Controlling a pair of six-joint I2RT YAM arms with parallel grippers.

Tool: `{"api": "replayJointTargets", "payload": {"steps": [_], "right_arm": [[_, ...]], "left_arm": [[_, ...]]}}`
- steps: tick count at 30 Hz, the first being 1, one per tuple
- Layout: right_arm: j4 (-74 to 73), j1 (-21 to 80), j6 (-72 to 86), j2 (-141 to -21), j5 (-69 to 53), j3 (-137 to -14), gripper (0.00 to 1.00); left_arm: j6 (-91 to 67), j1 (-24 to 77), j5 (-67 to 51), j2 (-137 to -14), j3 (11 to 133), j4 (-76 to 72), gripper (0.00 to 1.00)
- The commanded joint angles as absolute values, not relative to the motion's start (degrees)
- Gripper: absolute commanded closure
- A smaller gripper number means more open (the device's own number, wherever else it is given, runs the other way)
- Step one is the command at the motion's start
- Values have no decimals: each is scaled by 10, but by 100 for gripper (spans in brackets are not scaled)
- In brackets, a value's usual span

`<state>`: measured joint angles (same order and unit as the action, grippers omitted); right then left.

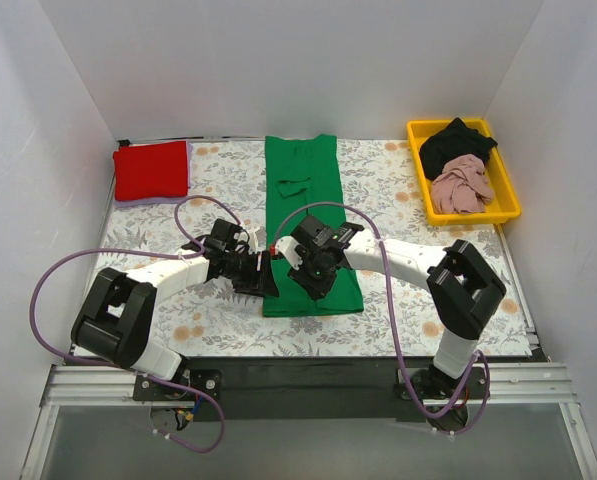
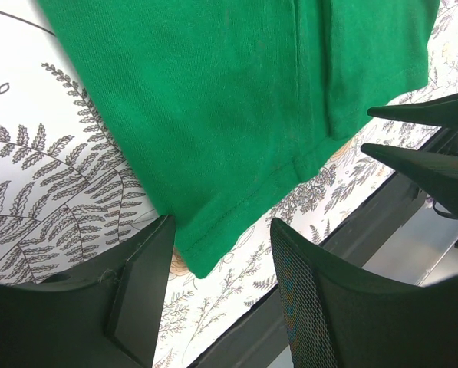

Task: Fold and stack the t-shirts
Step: Fold the tshirt

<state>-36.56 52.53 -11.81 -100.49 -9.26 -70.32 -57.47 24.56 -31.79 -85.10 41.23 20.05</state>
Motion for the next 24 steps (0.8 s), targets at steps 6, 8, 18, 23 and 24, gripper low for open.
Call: {"api": "replayJointTargets", "payload": {"steps": [6, 8, 18, 23, 24], "right_arm": [[-368, 527, -106, -1026, -101, -693, 68], [-366, 527, -106, -1032, -105, -689, 69], [-364, 528, -111, -1053, -109, -686, 70], [-366, 528, -110, -1056, -118, -689, 66], [-366, 527, -110, -1057, -120, -690, 66]], "left_arm": [[-577, 247, -299, -839, 408, 194, 48], [-577, 247, -296, -837, 405, 194, 47], [-580, 247, -298, -843, 407, 192, 47], [-580, 247, -299, -847, 408, 192, 47], [-580, 247, -299, -847, 408, 193, 47]]}}
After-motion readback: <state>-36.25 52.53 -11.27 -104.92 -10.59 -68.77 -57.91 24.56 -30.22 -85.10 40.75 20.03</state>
